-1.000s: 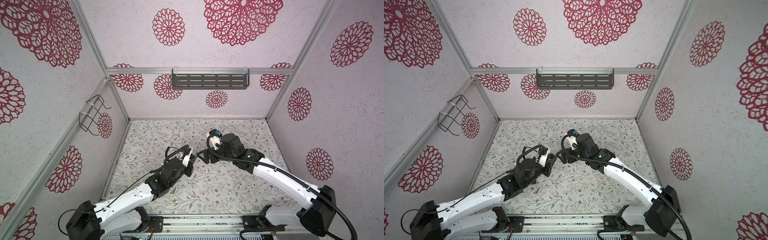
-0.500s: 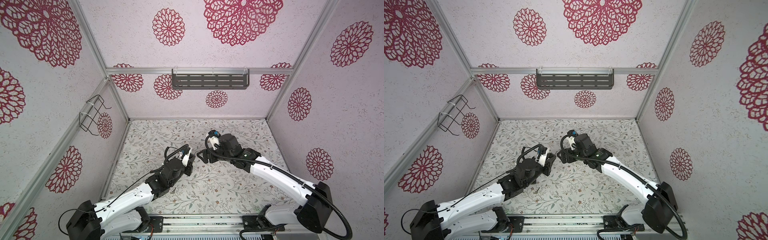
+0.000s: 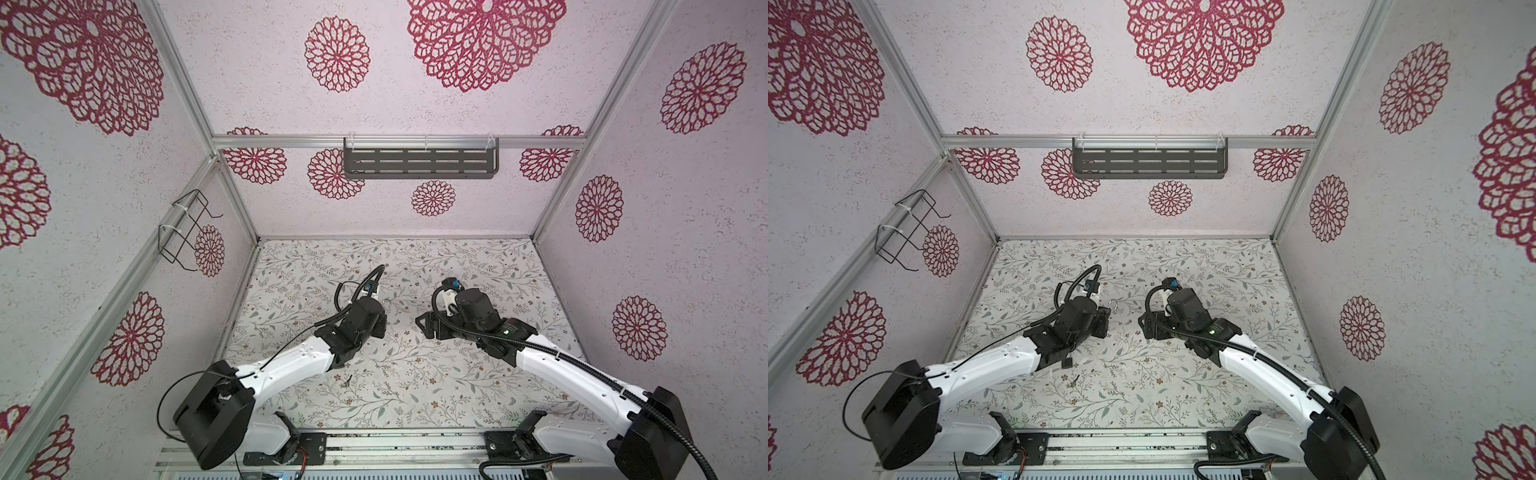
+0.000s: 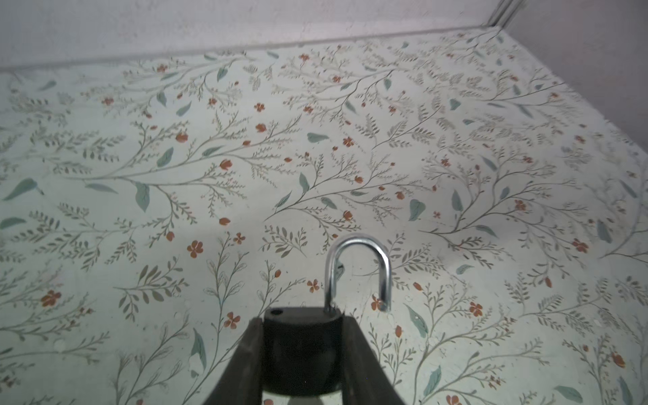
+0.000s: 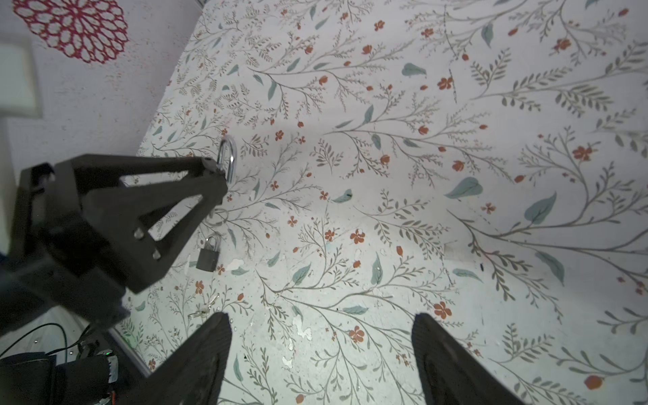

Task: Unlock with the key

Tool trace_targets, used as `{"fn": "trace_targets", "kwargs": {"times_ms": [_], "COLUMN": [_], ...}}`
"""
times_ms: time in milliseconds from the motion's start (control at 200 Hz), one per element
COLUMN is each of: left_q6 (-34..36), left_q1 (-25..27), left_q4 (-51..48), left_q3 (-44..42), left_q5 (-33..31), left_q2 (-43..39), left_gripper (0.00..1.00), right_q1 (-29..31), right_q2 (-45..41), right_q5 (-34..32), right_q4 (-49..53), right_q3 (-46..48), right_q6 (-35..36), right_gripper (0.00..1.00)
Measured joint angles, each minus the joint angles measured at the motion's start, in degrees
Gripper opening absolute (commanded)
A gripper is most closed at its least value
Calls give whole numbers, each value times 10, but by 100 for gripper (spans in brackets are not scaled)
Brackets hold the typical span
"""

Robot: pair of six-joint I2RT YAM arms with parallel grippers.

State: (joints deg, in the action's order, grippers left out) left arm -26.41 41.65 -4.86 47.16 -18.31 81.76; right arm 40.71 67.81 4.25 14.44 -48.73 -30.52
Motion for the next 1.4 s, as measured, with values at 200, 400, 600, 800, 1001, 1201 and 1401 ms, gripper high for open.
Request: {"fn": "trace_targets", "kwargs": {"times_ms": [200,400,600,800,1001,1201,1401], "left_q6": [-71,-101,-106,-114,-123,-138,-150], "left_q1": [-48,-57,-57,-60,-61,-67,-74], "left_q4": [-78,-139,-167,-172,-173,-171,-166], "left_q3": [78,151,187,193,197,198,180], "left_q5": [38,43,35,23,22,28,30], "left_q2": [123,210,244,261,290,290,268], "left_gripper": [0,0,0,0,0,42,55], "right_q1": [-1,-3,-3,-4,-4,-4,-4], "right_q2": [-2,-8,-17,-22,-26,-27,-27], "right_q5": [-1,-2,-2,-2,-2,-2,-5], "right_q4": [-31,-48,-57,-61,-64,-65,-65], "right_q3": [38,56,62,62,62,62,62], "right_q6": [-27,-42,-49,-51,-51,-51,-50], "right_gripper": [84,84,84,84,84,84,84]}}
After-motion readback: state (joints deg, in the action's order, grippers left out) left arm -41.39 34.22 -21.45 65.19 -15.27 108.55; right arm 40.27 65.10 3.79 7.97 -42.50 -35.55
